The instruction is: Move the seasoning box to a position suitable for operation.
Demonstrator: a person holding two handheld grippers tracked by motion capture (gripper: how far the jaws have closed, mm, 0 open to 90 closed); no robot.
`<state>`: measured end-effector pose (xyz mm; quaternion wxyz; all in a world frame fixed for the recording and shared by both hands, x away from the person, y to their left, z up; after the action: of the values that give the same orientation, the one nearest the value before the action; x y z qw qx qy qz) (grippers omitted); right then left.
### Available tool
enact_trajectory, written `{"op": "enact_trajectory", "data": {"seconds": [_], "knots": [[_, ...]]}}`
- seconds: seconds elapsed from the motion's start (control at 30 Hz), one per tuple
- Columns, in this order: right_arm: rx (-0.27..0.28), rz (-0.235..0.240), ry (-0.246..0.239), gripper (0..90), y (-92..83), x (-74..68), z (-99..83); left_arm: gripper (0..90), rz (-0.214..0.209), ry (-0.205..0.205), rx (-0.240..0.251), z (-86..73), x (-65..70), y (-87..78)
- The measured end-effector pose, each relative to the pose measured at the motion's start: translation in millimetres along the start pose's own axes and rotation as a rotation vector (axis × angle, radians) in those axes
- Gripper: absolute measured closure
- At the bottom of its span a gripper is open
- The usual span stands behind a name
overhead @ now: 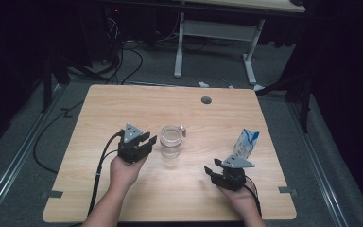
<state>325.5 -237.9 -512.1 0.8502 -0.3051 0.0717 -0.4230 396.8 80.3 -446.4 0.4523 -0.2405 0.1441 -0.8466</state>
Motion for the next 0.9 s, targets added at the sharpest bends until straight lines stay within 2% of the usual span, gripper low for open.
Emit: {"op": "enact_trajectory", "data": {"seconds": [0.07, 0.13, 0.37, 0.47, 0.57, 0.63, 0.7, 0.9], "knots": [[0.0, 0.0, 0.001, 47.4, -0.3, 0.5, 0.2, 65.6, -0.003, 0.002, -0.011, 5.8, 3.9, 5.3], [0.0, 0.001, 0.002, 47.3, -0.6, 0.7, 0.4, 66.1, 0.007, 0.029, -0.01, 10.9, 9.1, 11.7], [0.005, 0.006, 0.001, 46.8, -2.7, 1.0, 1.3, 68.0, 0.01, 0.056, 0.015, 25.0, 22.8, 31.3], [0.007, 0.005, 0.0, 46.6, -3.2, 1.2, 1.7, 68.9, 0.03, 0.076, 0.014, 29.7, 26.2, 38.7], [0.007, 0.007, 0.001, 46.4, -3.4, 0.8, 2.1, 69.9, 0.027, 0.071, -0.006, 33.1, 28.6, 46.3], [0.005, 0.009, 0.001, 46.3, -3.5, 0.1, 2.4, 69.9, 0.046, 0.07, -0.02, 35.7, 28.9, 51.8], [0.006, 0.01, -0.005, 46.2, -3.3, -0.3, 2.7, 70.7, 0.049, 0.064, -0.031, 37.8, 28.1, 56.8], [-0.001, 0.014, -0.01, 45.9, -2.3, -2.4, 3.3, 80.4, 0.047, 0.037, -0.057, 42.2, 30.7, 70.9]]}}
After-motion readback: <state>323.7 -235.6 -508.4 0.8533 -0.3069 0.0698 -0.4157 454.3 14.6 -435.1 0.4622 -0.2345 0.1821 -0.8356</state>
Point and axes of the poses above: each handheld gripper's, and its own axes: y roughly forward along the jaws, z roughly out of its top, x roughly to its right, the point moved 1 cm from there along y, roughly forward along the jaws, and after that the axes turned 11 degrees about -y, right-handed, at the moved point
